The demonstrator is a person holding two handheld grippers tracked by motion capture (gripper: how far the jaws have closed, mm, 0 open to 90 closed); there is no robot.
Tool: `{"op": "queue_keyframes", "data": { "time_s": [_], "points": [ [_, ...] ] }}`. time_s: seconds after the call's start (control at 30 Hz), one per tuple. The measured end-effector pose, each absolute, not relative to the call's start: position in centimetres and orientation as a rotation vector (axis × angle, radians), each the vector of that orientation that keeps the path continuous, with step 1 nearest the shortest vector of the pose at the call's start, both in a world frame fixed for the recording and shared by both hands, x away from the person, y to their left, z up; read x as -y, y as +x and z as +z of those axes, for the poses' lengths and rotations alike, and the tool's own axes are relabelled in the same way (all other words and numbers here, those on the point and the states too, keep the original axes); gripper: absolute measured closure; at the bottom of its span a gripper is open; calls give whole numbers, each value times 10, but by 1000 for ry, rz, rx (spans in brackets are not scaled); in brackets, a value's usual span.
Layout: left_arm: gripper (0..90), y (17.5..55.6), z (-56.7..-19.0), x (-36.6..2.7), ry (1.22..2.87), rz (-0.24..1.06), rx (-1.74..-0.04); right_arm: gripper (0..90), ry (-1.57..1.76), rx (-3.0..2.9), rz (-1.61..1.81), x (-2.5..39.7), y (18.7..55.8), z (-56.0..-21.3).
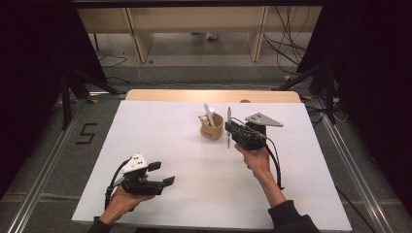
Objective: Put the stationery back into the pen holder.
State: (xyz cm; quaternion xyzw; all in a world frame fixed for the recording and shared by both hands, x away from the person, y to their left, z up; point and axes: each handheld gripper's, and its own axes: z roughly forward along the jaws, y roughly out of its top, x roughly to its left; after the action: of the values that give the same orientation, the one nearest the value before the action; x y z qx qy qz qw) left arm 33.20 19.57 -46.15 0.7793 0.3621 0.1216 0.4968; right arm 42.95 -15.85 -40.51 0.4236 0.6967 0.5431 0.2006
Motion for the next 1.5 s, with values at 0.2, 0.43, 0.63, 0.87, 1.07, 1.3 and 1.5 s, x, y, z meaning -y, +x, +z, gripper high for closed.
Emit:
{"op": "queue_keyframes", "data": {
  "time_s": [0.2, 0.43, 0.63, 0.87, 1.07, 1.3, 1.5],
  "points": [
    [199, 328, -463, -200, 1848, 295, -889, 799, 1228, -1924, 1541, 157, 446, -401],
    [199, 325, -468, -198, 1857, 288, -890, 799, 1254, -1911, 1539, 153, 462, -395],
    [189, 322, -470, -198, 1849, 286, -889, 799, 1256, -1902, 1537, 148, 473, -388],
    [181, 321, -468, -200, 1837, 307, -884, 799, 1268, -1884, 1533, 140, 486, -383],
    [179, 321, -469, -200, 1839, 313, -880, 798, 1285, -1874, 1518, 133, 498, -382],
    [179, 321, -470, -199, 1848, 311, -878, 797, 1309, -1859, 1494, 128, 512, -385],
    [179, 322, -470, -200, 1845, 315, -875, 797, 1337, -1852, 1457, 125, 523, -395]
  ]
}}
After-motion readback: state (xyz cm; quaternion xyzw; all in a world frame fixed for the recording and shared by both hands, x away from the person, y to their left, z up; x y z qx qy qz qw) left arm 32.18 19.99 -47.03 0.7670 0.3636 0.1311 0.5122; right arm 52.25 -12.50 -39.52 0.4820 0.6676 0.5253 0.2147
